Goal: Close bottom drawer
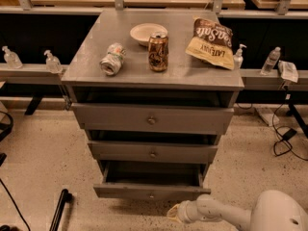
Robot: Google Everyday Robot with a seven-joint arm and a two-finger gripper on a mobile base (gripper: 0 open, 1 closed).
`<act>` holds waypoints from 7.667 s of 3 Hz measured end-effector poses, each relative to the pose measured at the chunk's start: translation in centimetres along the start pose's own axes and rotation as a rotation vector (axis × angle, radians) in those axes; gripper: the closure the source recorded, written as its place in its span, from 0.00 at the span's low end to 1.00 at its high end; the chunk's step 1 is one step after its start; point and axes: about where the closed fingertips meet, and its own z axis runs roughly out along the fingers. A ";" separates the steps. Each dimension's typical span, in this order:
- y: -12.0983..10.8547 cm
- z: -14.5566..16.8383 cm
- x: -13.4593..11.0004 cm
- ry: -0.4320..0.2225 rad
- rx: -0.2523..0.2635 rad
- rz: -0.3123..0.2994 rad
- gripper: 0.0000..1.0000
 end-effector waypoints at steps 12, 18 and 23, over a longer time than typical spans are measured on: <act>-3.4 0.2 -1.7 -0.051 0.093 0.003 1.00; -13.7 3.2 -2.9 0.020 0.232 0.057 1.00; -16.8 1.8 -3.2 -0.021 0.249 0.101 1.00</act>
Offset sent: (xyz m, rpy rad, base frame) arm 0.0634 0.0284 0.0086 -0.0117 -0.0794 0.0088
